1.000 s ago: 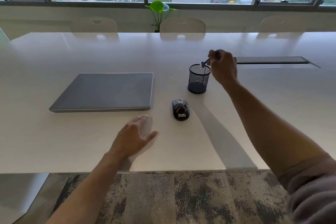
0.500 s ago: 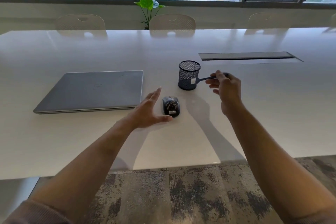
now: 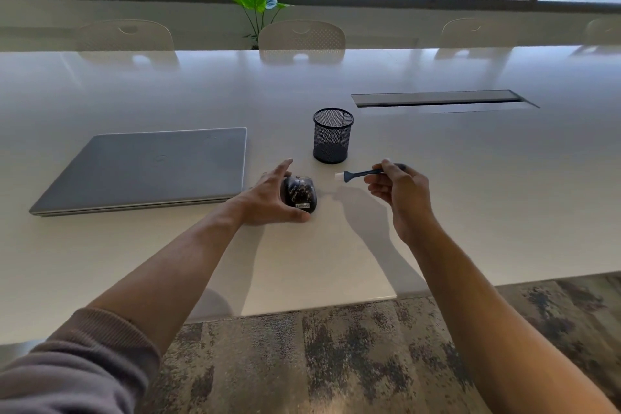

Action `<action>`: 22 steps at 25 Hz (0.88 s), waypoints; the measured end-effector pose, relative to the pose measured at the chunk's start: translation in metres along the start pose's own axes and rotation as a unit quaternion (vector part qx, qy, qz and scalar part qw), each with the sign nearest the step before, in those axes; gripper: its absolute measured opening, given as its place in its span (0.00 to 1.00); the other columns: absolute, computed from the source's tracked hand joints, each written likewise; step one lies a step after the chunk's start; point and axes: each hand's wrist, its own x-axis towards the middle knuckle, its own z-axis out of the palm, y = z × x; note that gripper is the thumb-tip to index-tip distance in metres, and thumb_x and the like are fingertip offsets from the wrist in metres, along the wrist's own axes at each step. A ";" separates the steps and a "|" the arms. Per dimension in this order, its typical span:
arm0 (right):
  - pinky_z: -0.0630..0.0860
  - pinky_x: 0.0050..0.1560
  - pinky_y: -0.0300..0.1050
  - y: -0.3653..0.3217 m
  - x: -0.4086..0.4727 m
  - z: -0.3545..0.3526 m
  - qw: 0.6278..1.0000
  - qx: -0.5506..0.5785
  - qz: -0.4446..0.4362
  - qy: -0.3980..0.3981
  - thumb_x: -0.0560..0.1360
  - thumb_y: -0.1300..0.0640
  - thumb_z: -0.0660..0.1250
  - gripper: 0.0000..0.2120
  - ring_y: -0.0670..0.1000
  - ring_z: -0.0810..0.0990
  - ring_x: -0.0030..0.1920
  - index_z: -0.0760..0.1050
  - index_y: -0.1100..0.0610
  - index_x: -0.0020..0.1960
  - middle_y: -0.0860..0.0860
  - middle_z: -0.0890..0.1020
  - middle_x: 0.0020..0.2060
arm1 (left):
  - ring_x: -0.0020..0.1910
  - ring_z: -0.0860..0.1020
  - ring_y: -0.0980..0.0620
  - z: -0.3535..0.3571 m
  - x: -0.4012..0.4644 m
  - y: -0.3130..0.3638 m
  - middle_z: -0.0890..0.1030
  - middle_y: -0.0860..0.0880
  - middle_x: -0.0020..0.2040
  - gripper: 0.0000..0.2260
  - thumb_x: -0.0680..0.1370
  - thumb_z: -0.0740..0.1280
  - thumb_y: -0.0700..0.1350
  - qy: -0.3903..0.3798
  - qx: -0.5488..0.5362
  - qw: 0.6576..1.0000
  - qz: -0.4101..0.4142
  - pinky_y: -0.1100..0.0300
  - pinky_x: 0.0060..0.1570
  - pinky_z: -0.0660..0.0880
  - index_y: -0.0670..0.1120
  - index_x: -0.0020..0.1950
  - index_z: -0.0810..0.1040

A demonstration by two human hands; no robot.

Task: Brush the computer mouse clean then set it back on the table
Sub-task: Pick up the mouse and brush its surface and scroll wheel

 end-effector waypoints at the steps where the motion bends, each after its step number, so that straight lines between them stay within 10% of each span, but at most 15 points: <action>1: 0.80 0.47 0.43 0.001 -0.001 0.000 1.000 -0.005 0.003 -0.003 0.84 0.56 0.62 0.12 0.51 0.83 0.39 0.81 0.58 0.47 0.55 0.86 0.37 | 0.69 0.68 0.47 0.001 0.001 0.000 0.67 0.48 0.70 0.57 0.57 0.79 0.67 0.004 0.004 1.000 0.001 0.47 0.72 0.64 0.62 0.77 0.48; 22: 0.82 0.46 0.44 0.016 -0.018 -0.027 0.997 0.025 0.017 -0.072 0.84 0.56 0.62 0.12 0.50 0.84 0.36 0.81 0.59 0.47 0.53 0.86 0.34 | 0.64 0.72 0.52 0.030 -0.053 0.016 0.72 0.49 0.71 0.52 0.60 0.79 0.64 0.089 0.032 0.993 0.075 0.59 0.61 0.66 0.60 0.76 0.53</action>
